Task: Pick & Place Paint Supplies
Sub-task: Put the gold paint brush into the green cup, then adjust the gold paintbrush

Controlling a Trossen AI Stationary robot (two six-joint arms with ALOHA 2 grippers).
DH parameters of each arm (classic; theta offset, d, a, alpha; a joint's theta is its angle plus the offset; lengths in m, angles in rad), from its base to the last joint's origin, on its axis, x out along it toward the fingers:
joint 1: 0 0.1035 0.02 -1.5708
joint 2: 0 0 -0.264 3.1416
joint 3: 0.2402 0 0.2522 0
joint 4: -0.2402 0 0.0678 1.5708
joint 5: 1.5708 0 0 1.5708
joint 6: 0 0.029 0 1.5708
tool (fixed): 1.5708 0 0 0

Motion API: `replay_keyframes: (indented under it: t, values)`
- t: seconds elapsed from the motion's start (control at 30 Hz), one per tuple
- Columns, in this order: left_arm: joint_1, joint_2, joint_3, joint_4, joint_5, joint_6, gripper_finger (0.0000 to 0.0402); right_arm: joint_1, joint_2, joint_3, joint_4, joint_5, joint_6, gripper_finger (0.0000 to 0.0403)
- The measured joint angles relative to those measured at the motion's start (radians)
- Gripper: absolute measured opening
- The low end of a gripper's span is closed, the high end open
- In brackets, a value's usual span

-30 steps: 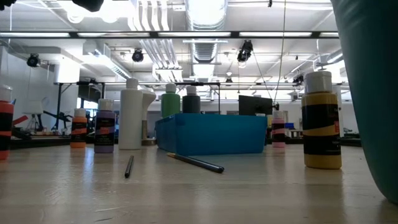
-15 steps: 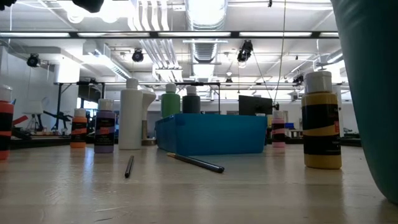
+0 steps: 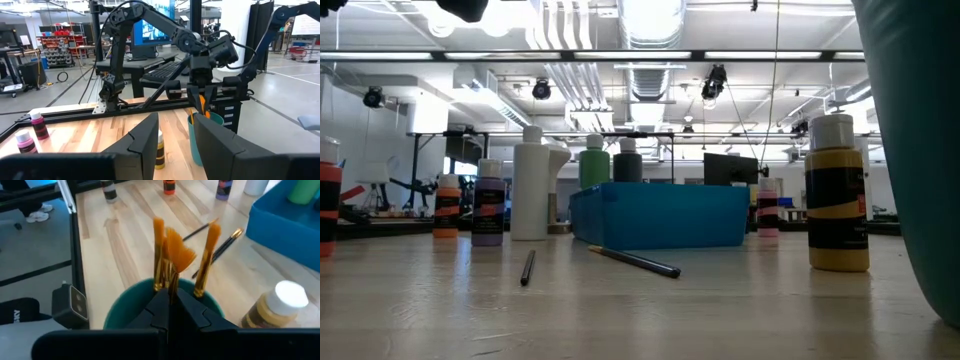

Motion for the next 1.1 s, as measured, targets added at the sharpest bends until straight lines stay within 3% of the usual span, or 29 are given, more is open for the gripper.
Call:
replay_keyframes:
  t: [0.5, 0.97, 1.1]
  values:
    - [0.005, 0.000, 0.000, -0.004, 0.002, 0.000, 0.0131, -0.003, 0.000, -0.016, -0.003, -0.057, 0.018, 0.0019]
    - [0.005, 0.000, 0.000, -0.005, 0.002, 0.000, 0.0131, -0.030, -0.007, -0.016, -0.012, -0.136, 0.010, 0.0100]
    - [0.005, 0.000, 0.000, -0.005, 0.003, 0.017, 0.0131, -0.029, -0.027, 0.020, -0.093, -0.169, 0.008, 0.0121]
